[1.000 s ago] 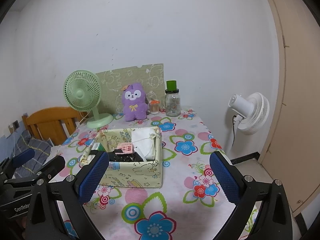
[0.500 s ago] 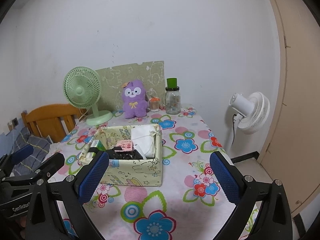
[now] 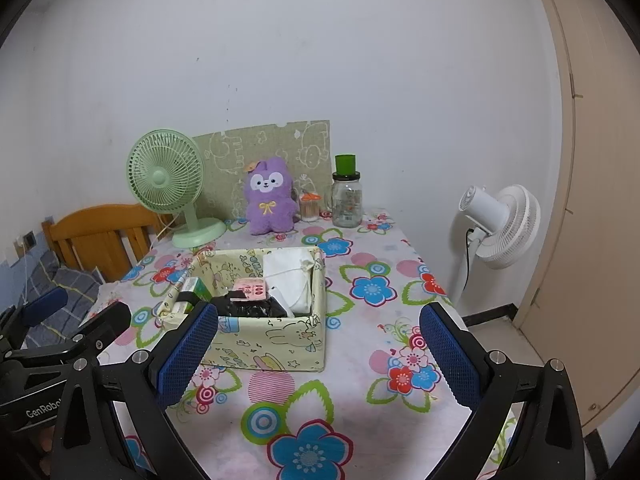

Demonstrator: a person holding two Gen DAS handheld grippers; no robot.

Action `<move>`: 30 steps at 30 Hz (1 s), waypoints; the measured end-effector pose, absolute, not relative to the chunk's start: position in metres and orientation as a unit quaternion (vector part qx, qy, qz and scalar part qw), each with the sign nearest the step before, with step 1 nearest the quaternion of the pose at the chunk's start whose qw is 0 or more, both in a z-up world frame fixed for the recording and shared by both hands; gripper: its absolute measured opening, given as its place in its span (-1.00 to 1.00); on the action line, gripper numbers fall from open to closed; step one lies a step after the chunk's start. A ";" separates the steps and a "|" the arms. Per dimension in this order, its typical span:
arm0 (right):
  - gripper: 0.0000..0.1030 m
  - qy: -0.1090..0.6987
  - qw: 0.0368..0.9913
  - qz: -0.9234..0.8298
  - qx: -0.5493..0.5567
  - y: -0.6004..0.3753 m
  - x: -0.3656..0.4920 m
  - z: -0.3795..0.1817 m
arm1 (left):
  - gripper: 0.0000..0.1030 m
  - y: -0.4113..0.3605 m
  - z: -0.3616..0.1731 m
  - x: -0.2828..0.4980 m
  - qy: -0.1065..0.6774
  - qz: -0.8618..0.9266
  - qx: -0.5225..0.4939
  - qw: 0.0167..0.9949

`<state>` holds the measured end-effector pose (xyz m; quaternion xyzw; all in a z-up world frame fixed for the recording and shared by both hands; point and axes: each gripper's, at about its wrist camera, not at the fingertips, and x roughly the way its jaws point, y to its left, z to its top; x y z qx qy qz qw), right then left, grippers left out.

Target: Organize soft objects

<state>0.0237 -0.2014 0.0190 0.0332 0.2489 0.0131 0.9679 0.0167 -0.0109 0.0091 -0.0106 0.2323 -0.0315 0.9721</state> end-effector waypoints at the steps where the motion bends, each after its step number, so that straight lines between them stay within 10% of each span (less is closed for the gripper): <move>1: 0.98 0.249 0.968 0.013 0.033 -0.201 0.024 0.019 | 0.99 -0.010 0.009 0.017 0.232 -0.031 -0.011 0.972; 30: 0.98 0.250 0.967 0.019 0.034 -0.200 0.023 0.020 | 0.99 -0.009 0.008 0.017 0.236 -0.029 -0.012 0.971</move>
